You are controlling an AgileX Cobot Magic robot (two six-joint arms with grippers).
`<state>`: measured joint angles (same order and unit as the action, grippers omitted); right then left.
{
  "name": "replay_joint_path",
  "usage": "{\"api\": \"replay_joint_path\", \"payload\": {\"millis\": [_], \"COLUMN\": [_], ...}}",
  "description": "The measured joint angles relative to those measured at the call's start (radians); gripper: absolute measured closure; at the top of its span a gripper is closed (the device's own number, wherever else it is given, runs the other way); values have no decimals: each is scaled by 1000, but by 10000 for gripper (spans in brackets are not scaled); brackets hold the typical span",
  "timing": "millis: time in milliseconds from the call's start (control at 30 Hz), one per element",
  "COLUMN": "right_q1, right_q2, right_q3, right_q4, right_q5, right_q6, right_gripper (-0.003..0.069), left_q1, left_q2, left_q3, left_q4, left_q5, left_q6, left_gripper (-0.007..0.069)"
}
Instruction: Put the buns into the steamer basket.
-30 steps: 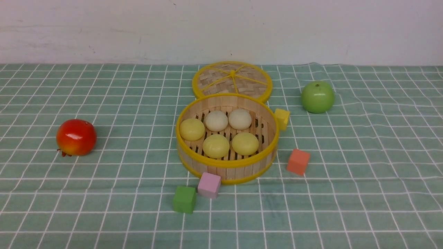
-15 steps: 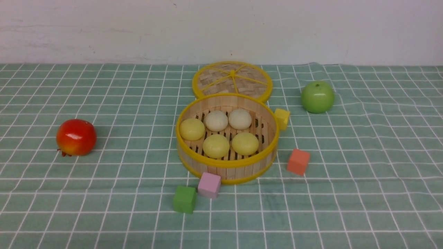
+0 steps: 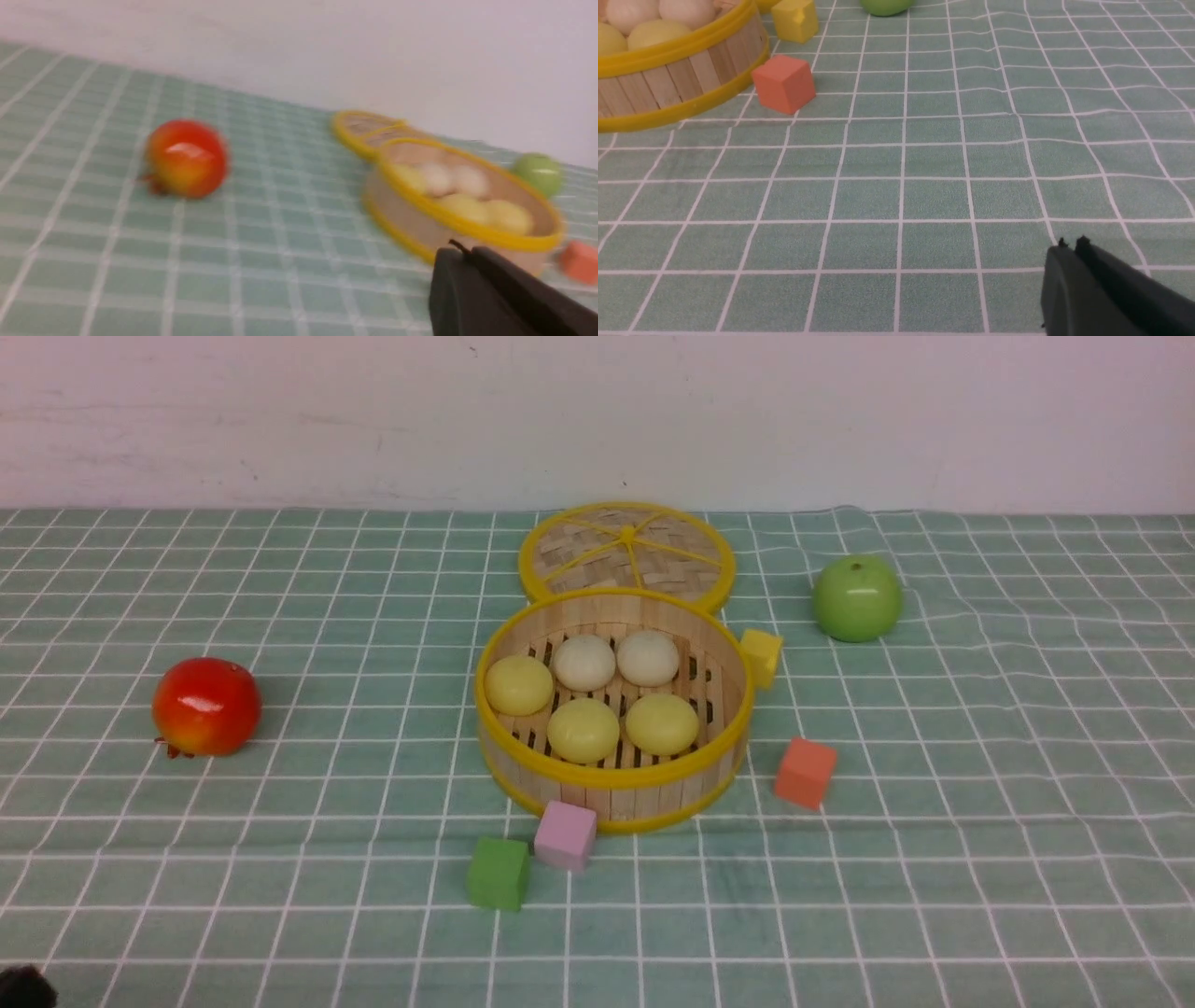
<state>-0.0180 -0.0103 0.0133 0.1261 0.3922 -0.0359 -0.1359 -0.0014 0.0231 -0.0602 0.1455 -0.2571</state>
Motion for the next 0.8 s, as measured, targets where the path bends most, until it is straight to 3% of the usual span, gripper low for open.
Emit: {"api": "replay_joint_path", "payload": {"millis": [33,133,800], "right_q1": [0,0,0], "right_q2": [-1,-1,-1], "right_q3": [0,0,0], "right_q4": [0,0,0], "right_q5": [0,0,0], "right_q6": [0,0,0], "right_gripper": [650,648,637], "left_q1": [34,40,40], "left_q2": [-8,-8,-9], "left_q3": [2,8,8], "left_q4": [17,31,36], "left_q5": [121,229,232], "left_q6": [-6,-10,-19], "left_gripper": [638,638,638]}}
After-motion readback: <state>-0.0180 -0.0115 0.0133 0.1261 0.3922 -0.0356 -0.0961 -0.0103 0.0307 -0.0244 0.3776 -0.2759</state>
